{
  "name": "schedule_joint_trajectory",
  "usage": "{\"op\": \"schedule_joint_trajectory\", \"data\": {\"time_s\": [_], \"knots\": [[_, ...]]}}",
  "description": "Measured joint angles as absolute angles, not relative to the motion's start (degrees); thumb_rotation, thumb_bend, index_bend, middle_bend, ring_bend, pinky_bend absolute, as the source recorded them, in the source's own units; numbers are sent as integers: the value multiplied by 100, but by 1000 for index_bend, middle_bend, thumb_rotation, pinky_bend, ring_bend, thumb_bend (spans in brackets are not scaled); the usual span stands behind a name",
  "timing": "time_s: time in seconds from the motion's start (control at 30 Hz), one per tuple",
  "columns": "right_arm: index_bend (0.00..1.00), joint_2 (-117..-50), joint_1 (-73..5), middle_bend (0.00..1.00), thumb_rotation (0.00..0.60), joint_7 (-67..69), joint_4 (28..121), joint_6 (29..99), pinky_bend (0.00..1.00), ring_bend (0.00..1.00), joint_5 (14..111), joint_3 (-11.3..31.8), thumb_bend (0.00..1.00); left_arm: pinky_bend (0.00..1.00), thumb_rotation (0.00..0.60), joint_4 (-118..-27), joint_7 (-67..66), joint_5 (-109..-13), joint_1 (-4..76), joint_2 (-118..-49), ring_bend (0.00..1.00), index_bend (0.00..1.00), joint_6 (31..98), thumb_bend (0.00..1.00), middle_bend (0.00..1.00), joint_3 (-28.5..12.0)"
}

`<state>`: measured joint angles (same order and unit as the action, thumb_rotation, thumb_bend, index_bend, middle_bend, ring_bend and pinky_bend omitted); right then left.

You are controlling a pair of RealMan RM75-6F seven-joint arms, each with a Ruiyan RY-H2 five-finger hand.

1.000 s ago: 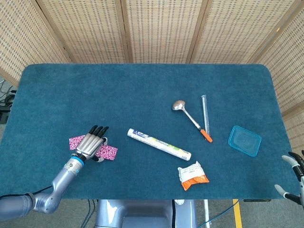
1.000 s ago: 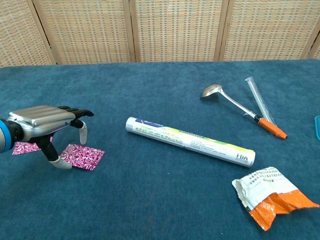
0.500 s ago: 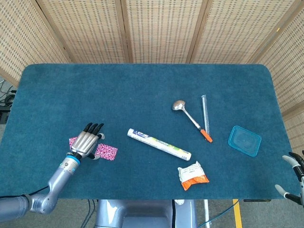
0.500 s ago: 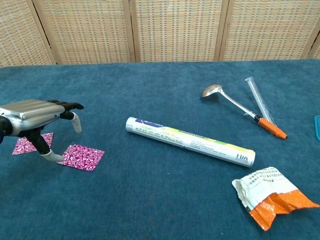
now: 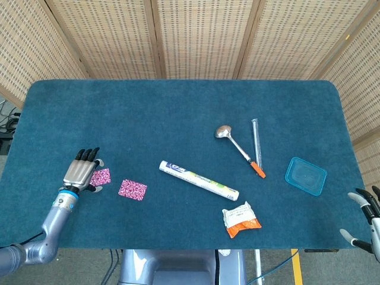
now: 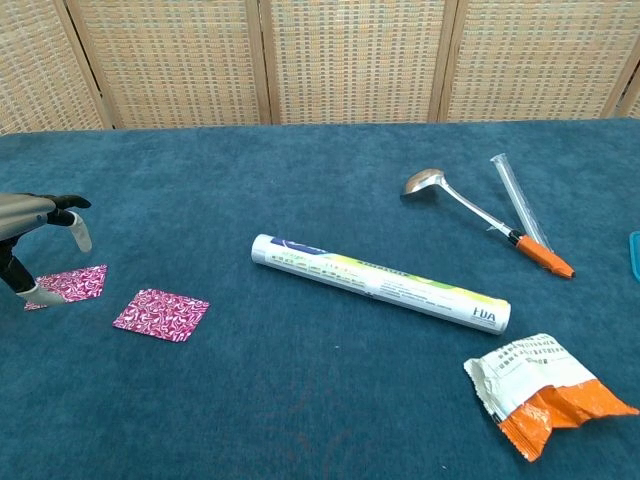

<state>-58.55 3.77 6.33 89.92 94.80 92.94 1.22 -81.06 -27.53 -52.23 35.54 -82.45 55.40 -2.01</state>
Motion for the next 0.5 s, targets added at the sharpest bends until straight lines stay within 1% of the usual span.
{"op": "schedule_joint_trajectory", "data": {"time_s": [0.23, 0.5], "knots": [[218, -5844, 373, 197, 600, 603, 9021, 9467, 0, 0, 9282, 118, 2, 0, 513, -7836, -2825, -4992, 3550, -8392, 0, 298, 5405, 166, 0, -233], [218, -5838, 376, 198, 600, 597, 9024, 9458, 0, 0, 9257, 118, 2, 0, 514, -7666, -2857, -4854, 3582, -8525, 0, 331, 5283, 176, 0, -294]]}}
